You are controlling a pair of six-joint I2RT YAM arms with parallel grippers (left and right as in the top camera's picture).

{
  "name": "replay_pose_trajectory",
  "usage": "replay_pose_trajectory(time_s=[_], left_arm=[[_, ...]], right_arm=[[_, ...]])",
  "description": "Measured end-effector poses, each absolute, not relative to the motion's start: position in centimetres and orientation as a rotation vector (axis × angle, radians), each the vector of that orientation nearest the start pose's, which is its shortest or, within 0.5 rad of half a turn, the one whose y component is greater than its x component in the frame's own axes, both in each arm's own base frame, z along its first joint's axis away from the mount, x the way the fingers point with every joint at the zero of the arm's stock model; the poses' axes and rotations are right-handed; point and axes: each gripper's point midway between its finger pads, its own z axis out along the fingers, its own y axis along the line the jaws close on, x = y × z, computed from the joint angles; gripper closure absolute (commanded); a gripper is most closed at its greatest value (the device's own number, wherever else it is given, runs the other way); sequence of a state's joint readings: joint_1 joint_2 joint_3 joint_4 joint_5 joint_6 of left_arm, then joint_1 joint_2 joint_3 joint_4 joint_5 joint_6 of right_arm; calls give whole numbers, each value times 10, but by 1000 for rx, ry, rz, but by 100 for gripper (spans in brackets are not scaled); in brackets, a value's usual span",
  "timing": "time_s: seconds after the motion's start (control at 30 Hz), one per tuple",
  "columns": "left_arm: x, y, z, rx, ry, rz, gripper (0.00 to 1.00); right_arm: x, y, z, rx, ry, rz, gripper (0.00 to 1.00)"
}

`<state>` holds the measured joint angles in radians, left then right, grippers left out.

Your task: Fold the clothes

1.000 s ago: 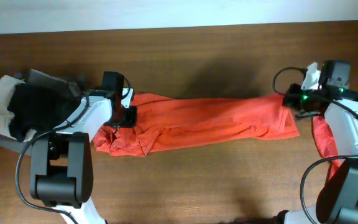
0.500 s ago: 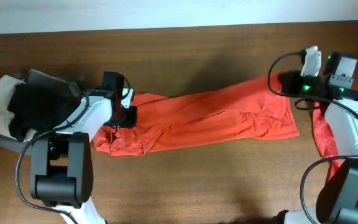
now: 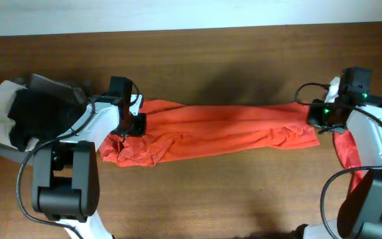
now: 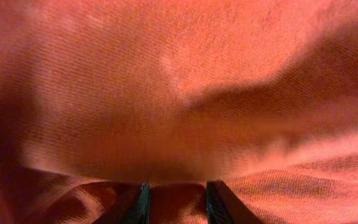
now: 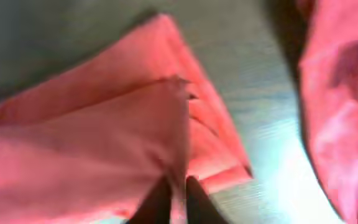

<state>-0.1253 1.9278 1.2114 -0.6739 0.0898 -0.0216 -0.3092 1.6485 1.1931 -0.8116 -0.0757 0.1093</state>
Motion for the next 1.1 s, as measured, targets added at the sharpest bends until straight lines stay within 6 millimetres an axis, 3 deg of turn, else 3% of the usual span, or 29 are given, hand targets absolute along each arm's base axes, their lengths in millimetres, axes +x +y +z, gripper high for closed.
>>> replay_pose_trajectory(time_s=[0.13, 0.3, 0.47, 0.57, 0.7, 0.87, 1.1], left_arm=[[376, -63, 4, 165, 2960, -153, 70], [375, -63, 4, 176, 2961, -155, 54], [362, -63, 8, 180, 3026, -154, 51], [354, -62, 23, 180, 3087, -152, 48], [374, -68, 59, 184, 3022, -175, 44], [389, -86, 106, 235, 2886, -223, 44], [381, -109, 113, 313, 2871, -260, 43]], right_arm=[[346, -105, 88, 619, 2765, 8, 12], [347, -108, 89, 661, 2748, -10, 2], [349, -98, 90, 670, 2744, 79, 0], [349, -87, 90, 635, 2756, 166, 4], [349, -79, 87, 597, 2777, 241, 7], [346, -83, 66, 612, 2809, 397, 11], [338, -99, 36, 671, 2817, 580, 15]])
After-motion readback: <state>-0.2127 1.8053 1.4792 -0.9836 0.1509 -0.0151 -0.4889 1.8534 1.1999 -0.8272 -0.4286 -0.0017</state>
